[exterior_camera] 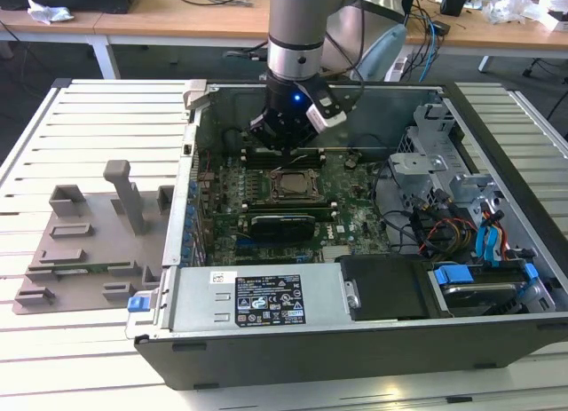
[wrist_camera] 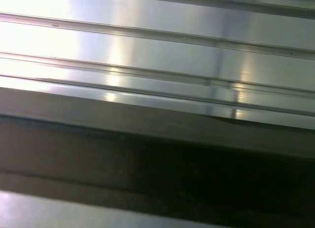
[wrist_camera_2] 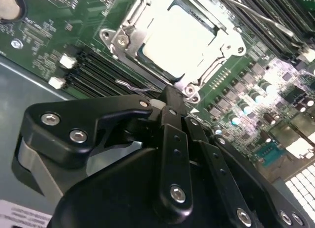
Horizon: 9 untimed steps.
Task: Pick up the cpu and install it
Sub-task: 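Install the first cpu locking lever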
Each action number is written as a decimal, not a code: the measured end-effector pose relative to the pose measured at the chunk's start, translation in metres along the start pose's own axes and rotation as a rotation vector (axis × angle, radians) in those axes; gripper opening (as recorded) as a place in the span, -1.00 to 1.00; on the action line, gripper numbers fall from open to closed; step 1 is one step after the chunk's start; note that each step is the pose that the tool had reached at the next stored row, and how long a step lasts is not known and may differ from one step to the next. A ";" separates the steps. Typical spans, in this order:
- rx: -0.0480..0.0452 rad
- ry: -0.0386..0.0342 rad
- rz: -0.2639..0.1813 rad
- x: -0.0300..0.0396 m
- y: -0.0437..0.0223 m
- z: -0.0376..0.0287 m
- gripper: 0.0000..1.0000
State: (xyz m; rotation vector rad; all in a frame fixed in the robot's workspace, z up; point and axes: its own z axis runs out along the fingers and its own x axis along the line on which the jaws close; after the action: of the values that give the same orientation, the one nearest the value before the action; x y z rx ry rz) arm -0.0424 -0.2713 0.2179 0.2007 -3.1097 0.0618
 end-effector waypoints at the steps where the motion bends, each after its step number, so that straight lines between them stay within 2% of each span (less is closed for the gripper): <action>1: -0.0001 -0.0001 0.000 -0.0024 -0.0003 0.0008 -0.79; 4: -0.0001 0.0001 0.000 -0.0074 -0.0008 0.0043 -0.79; 9: 0.0005 0.0001 0.000 -0.0205 -0.0021 0.0126 -0.79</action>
State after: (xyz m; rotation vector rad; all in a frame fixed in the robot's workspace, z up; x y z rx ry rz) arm -0.0220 -0.2713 0.2049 0.2007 -3.1096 0.0626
